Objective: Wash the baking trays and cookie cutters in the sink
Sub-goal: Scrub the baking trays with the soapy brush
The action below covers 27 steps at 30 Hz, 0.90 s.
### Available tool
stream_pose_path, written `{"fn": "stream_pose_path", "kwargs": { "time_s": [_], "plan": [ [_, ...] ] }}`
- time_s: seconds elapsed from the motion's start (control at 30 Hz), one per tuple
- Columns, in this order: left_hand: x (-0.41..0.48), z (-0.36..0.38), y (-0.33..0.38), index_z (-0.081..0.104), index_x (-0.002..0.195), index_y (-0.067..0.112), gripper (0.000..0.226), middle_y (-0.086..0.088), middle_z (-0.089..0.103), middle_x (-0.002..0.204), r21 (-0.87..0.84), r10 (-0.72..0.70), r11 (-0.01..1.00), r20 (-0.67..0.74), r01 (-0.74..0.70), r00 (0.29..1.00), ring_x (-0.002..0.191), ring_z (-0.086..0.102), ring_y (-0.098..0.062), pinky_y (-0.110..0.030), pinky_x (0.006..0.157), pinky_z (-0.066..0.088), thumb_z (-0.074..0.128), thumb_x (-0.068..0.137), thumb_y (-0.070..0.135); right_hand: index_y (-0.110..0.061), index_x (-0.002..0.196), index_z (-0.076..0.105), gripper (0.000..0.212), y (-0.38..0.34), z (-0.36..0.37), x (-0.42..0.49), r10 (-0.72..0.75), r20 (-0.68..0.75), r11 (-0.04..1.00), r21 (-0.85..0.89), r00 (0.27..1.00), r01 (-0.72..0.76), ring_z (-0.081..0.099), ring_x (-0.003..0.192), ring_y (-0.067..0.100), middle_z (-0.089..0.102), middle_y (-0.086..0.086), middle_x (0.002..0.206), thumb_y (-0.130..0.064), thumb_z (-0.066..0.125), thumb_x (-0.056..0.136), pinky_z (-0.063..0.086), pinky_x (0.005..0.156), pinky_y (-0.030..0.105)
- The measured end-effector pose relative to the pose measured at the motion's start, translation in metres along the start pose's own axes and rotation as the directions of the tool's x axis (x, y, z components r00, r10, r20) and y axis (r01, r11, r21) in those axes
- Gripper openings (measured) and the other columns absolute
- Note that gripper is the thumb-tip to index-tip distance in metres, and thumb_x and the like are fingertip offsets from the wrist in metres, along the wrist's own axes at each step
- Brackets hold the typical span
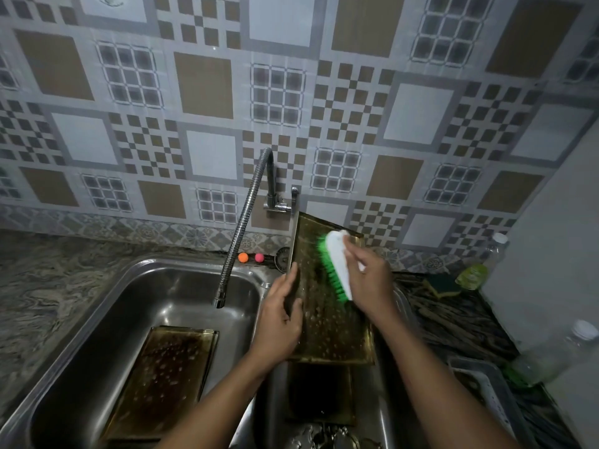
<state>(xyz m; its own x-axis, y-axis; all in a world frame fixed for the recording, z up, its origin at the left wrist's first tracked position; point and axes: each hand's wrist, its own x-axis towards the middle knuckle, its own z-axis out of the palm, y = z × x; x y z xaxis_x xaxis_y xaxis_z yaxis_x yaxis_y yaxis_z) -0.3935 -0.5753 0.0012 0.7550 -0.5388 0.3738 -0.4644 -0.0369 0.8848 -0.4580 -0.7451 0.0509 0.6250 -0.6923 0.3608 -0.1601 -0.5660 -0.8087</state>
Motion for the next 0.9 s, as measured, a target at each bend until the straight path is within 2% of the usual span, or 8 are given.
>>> {"fn": "stream_pose_path", "kwargs": {
  "time_s": [0.13,0.27,0.47,0.53,0.63,0.73,0.8,0.9],
  "plan": [
    [-0.002,0.007,0.007,0.035,0.150,0.024,0.064,0.016,0.043,0.141,-0.022,0.037,0.999,0.051,-0.036,0.998,0.132,0.032,0.017,-0.002,0.107,0.023,0.053,0.094,-0.003,-0.026,0.133,0.057,0.033,0.014,-0.011,-0.006,0.175,-0.125,0.982,0.090,0.977,-0.165,0.060,0.103,0.013,0.063,0.000,0.128,-0.027,0.053,0.099,0.053,0.078,0.026],
    [0.009,0.015,0.008,0.038,0.150,0.021,0.065,0.008,0.047,0.142,-0.042,0.042,0.998,0.014,-0.041,0.999,0.133,0.041,0.003,-0.019,0.113,0.035,0.052,0.093,-0.005,-0.026,0.131,0.059,0.033,0.002,0.003,-0.042,0.028,-0.033,0.989,0.144,0.999,-0.023,0.058,0.090,-0.009,0.063,-0.015,0.109,-0.025,0.055,0.098,0.045,0.070,0.006],
    [0.013,0.006,-0.006,0.033,0.152,0.024,0.068,0.001,0.049,0.137,0.053,0.036,0.998,-0.023,-0.035,0.999,0.129,0.047,-0.011,-0.030,0.112,0.039,0.053,0.093,-0.004,-0.027,0.129,0.061,0.033,0.034,-0.025,-0.072,0.061,-0.061,0.974,0.223,0.996,-0.046,0.051,0.115,-0.014,0.056,-0.027,0.125,-0.016,0.056,0.098,0.046,0.094,0.011],
    [0.013,0.003,-0.010,0.033,0.152,0.023,0.070,0.002,0.049,0.133,0.072,0.051,0.996,-0.023,-0.049,0.998,0.123,0.050,-0.009,-0.030,0.110,0.041,0.055,0.092,-0.005,-0.033,0.125,0.059,0.030,0.040,-0.039,-0.071,0.113,-0.125,0.971,0.223,0.986,-0.083,0.052,0.113,-0.013,0.055,-0.025,0.127,-0.018,0.051,0.100,0.044,0.087,0.005],
    [0.013,-0.001,-0.017,0.033,0.152,0.026,0.072,0.004,0.049,0.129,0.096,0.054,0.994,0.000,-0.054,0.999,0.116,0.051,-0.002,-0.026,0.105,0.044,0.061,0.091,0.001,-0.033,0.108,0.066,0.027,0.056,-0.052,-0.059,0.226,-0.077,0.962,0.177,0.971,-0.209,0.062,0.095,0.019,0.059,0.001,0.119,-0.017,0.046,0.102,0.050,0.067,0.015],
    [0.012,-0.001,-0.018,0.037,0.149,0.028,0.073,0.012,0.051,0.124,0.081,0.085,0.993,-0.011,-0.084,0.996,0.117,0.048,0.008,-0.011,0.102,0.039,0.070,0.087,0.008,-0.024,0.113,0.068,0.020,0.066,-0.057,-0.052,0.317,0.041,0.940,0.120,0.948,-0.319,0.064,0.078,0.014,0.060,0.016,0.113,-0.022,0.054,0.099,0.046,0.057,0.008],
    [0.012,0.001,-0.019,0.043,0.146,0.026,0.071,0.020,0.051,0.126,0.074,0.120,0.990,-0.033,-0.117,0.992,0.120,0.049,0.008,-0.010,0.102,0.038,0.076,0.084,0.013,-0.026,0.111,0.071,0.022,0.069,-0.058,-0.051,0.330,0.120,0.934,0.101,0.936,-0.342,0.068,0.079,0.008,0.067,0.013,0.108,-0.034,0.059,0.095,0.050,0.065,0.012],
    [0.015,0.005,-0.019,0.047,0.143,0.028,0.070,0.015,0.054,0.130,0.040,0.114,0.993,-0.031,-0.113,0.993,0.123,0.050,0.003,-0.021,0.104,0.042,0.079,0.081,0.022,-0.026,0.109,0.073,0.032,0.064,-0.061,-0.057,0.319,0.281,0.899,0.214,0.905,-0.383,0.066,0.107,0.011,0.073,-0.004,0.110,-0.046,0.058,0.090,0.050,0.095,0.032]
  ]
}}
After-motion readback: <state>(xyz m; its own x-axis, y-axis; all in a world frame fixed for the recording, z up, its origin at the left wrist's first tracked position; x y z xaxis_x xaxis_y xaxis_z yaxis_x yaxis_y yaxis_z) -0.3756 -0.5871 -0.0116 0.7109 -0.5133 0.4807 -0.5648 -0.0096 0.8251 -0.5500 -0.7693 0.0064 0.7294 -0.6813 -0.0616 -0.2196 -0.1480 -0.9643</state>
